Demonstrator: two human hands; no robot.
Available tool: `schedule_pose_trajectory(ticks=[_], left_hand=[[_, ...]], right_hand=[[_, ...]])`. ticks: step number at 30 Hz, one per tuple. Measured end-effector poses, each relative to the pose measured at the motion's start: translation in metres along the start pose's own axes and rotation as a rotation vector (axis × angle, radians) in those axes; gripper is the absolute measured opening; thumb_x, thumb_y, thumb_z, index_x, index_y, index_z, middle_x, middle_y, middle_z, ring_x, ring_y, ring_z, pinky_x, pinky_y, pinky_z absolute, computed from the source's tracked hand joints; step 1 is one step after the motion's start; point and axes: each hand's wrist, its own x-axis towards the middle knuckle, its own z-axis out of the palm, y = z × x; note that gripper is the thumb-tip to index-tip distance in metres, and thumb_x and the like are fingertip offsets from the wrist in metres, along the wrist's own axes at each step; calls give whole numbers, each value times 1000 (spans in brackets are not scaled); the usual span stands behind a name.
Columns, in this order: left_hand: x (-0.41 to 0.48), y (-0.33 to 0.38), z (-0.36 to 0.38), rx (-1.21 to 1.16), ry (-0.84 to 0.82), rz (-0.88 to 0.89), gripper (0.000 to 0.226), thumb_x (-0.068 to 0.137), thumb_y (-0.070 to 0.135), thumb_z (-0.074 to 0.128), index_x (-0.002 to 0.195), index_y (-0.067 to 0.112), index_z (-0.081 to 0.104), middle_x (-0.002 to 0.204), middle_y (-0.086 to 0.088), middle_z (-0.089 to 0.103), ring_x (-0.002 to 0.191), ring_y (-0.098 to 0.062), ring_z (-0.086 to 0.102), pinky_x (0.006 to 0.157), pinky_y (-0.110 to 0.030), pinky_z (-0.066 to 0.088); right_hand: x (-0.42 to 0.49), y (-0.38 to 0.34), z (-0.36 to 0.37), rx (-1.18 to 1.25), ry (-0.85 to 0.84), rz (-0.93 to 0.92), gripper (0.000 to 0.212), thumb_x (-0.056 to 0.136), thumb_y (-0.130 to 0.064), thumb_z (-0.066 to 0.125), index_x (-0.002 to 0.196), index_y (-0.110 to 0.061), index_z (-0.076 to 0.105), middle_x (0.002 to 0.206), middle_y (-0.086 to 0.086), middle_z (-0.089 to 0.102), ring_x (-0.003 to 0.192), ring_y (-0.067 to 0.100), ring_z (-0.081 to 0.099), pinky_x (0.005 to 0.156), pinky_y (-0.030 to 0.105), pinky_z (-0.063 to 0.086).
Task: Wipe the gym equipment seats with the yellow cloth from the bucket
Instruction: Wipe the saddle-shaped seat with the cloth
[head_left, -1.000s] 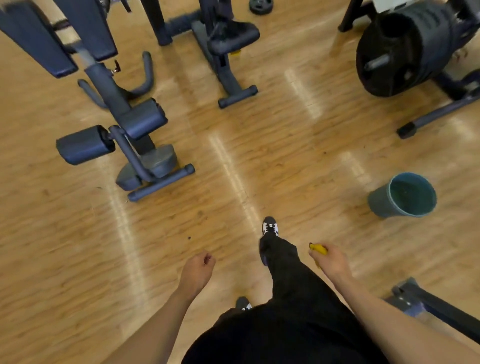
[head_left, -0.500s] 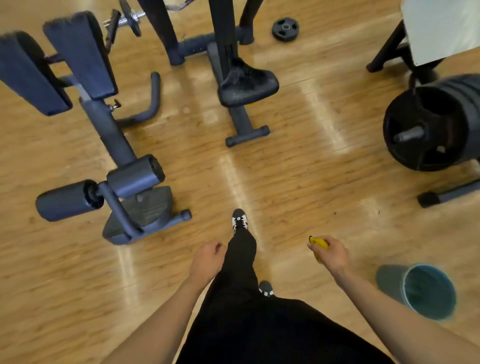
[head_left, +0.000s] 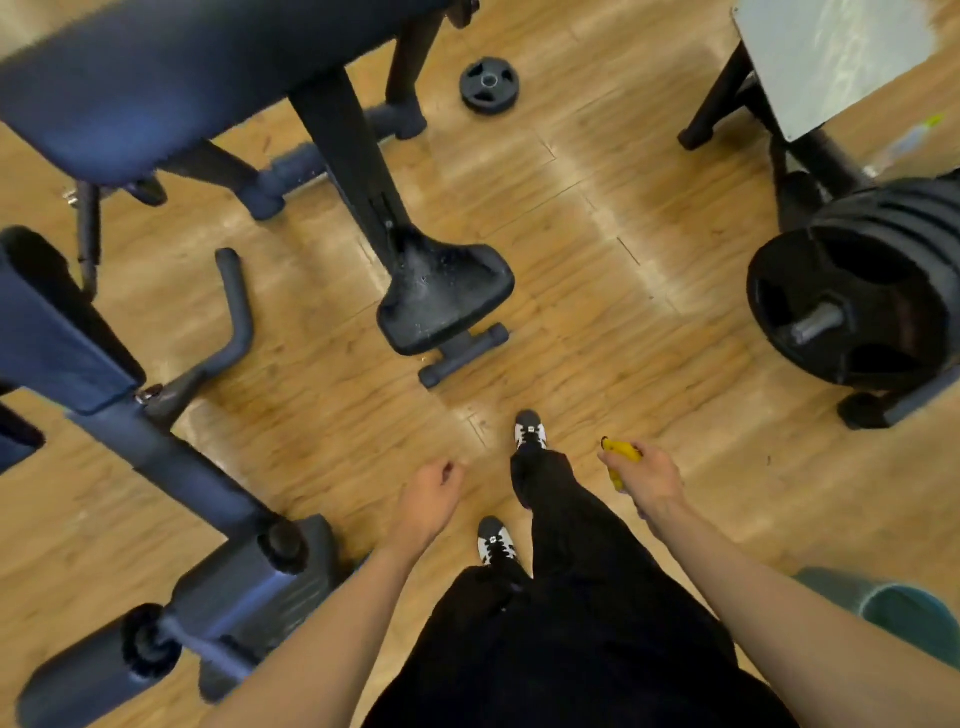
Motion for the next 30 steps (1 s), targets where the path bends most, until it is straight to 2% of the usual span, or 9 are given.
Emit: schedule_pose_trajectory(ticks=[2, 3, 6, 9, 11, 15, 21, 27, 30], left_hand=[[38, 26, -22, 17, 7, -8, 40, 107, 43, 43, 85, 15, 62, 83, -6, 68, 78, -22, 63, 71, -36, 46], [56, 39, -32, 16, 18, -13, 40, 107, 44, 43, 84, 16, 61, 82, -5, 67, 77, -21, 62, 68, -34, 44], [102, 75, -64, -29, 51, -31, 39, 108, 41, 43, 88, 13, 62, 85, -7, 67, 80, -21, 61, 70, -34, 43], [147, 103, -88, -55, 86, -42, 41, 106, 42, 45, 84, 11, 60, 78, -6, 62, 75, -20, 58, 66, -36, 41], [176, 124, -97, -72, 128, -29, 37, 105, 41, 50, 83, 13, 61, 76, -2, 62, 71, -17, 56, 64, -35, 38], [234, 150, -113, -63, 145, 21, 32, 102, 44, 54, 92, 16, 67, 85, 5, 67, 81, -12, 63, 73, -29, 46], [321, 140, -129, 101, 112, 103, 35, 103, 50, 49, 92, 20, 66, 91, 4, 65, 89, -13, 61, 86, -38, 51], [386, 125, -143, 432, 67, 341, 66, 97, 63, 31, 129, 14, 62, 123, -3, 56, 117, -26, 50, 101, -46, 44], [420, 105, -138, 604, 117, 390, 66, 100, 63, 36, 147, 19, 50, 147, -3, 44, 134, -27, 39, 113, -47, 38]], right_hand=[[32, -44, 10, 3, -21, -28, 27, 86, -35, 75, 107, -19, 66, 83, -2, 63, 90, 29, 66, 58, 33, 50], [49, -64, 16, -3, -28, -39, 22, 86, -33, 75, 101, -20, 66, 80, -4, 62, 88, 27, 65, 69, 40, 56], [95, -128, 32, -27, -56, -66, 21, 85, -30, 77, 100, -25, 63, 79, -9, 60, 84, 22, 62, 88, 46, 56], [125, -185, 45, -134, -108, -127, 26, 85, -32, 77, 105, -21, 65, 83, -3, 61, 86, 22, 59, 80, 34, 48], [145, -216, 57, -184, -132, -166, 29, 84, -31, 78, 107, -19, 66, 90, 2, 65, 88, 23, 60, 78, 33, 47], [190, -261, 90, -217, -133, -207, 35, 83, -21, 76, 116, -16, 66, 91, 1, 64, 88, 21, 58, 72, 29, 39], [266, -281, 156, -188, -36, -282, 30, 93, -25, 68, 121, -16, 63, 104, 5, 68, 95, 23, 61, 73, 29, 39], [327, -266, 220, -244, 147, -483, 38, 101, -30, 55, 136, -15, 55, 129, 9, 61, 120, 30, 55, 97, 42, 46], [342, -245, 246, -279, 164, -608, 41, 104, -29, 49, 144, -16, 51, 148, 9, 50, 137, 28, 45, 110, 41, 41]])
